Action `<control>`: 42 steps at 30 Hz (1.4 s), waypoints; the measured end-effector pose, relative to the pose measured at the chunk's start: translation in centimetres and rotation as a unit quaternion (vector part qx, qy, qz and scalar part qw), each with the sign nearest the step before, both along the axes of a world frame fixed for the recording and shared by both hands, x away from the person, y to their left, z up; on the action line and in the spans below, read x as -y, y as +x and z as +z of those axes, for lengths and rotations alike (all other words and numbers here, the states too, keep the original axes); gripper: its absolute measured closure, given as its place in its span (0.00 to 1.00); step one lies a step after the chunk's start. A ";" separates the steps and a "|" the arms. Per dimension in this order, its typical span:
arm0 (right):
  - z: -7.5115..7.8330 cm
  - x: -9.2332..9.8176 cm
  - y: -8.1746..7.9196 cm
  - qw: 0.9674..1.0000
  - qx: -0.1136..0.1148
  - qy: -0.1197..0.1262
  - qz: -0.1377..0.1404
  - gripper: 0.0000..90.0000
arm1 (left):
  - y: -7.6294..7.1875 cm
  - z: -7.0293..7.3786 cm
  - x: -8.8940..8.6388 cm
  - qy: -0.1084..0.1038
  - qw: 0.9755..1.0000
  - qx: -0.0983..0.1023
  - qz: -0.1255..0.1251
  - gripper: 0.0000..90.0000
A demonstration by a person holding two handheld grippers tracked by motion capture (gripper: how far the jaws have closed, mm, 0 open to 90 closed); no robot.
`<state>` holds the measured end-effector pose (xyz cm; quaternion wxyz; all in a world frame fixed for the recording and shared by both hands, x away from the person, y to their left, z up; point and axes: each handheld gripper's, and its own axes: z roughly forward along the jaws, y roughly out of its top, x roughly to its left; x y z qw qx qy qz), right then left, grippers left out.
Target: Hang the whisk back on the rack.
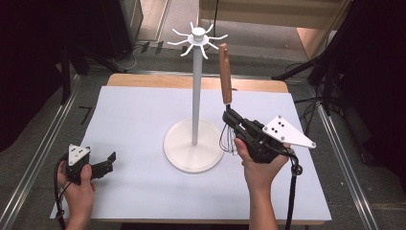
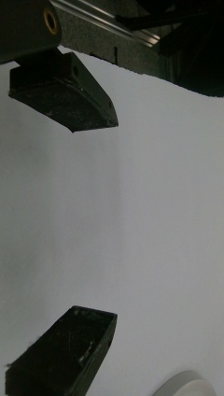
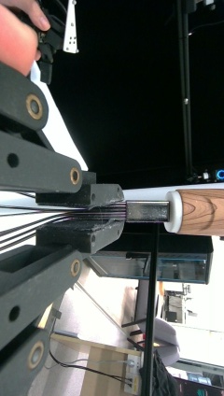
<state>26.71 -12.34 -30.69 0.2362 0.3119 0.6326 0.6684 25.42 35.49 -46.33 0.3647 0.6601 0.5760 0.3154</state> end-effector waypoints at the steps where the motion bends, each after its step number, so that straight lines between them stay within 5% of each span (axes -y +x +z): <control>1: -0.1 0.0 0.0 1.000 -0.002 0.001 0.002 0.94 | 0.0 0.0 0.0 0.000 1.000 0.000 0.000 0.08; 7: -0.2 0.4 0.4 1.000 0.001 0.004 0.009 0.91 | 0.0 0.0 0.0 0.000 1.000 -0.001 0.000 0.08; 8: -0.3 0.6 0.4 1.000 -0.001 0.005 0.011 0.77 | 0.0 0.0 0.0 0.000 1.000 -0.001 0.001 0.08; 9: -0.3 0.6 0.4 1.000 -0.001 0.005 0.011 0.77 | 0.0 0.0 0.0 0.000 1.000 -0.001 0.000 0.08; 11: -0.5 0.8 0.5 1.000 -0.003 0.008 0.012 0.59 | 0.0 0.0 0.0 0.002 1.000 -0.001 -0.001 0.08; 19: -1.2 2.0 -0.1 0.999 0.003 -0.002 -0.032 0.40 | 0.0 0.0 0.0 0.001 1.000 0.000 -0.001 0.08; 25: -3.4 4.1 -0.5 0.995 -0.005 -0.028 -0.092 0.27 | 0.0 0.0 0.0 0.002 1.000 -0.001 -0.001 0.08; 31: -5.9 7.0 -0.9 0.991 -0.024 -0.024 -0.132 0.17 | 0.0 0.0 0.1 0.005 1.000 0.001 0.000 0.08; 42: -10.0 10.7 -1.8 0.985 -0.083 -0.017 -0.152 0.00 | 0.0 0.0 0.3 0.014 1.000 0.001 -0.001 0.08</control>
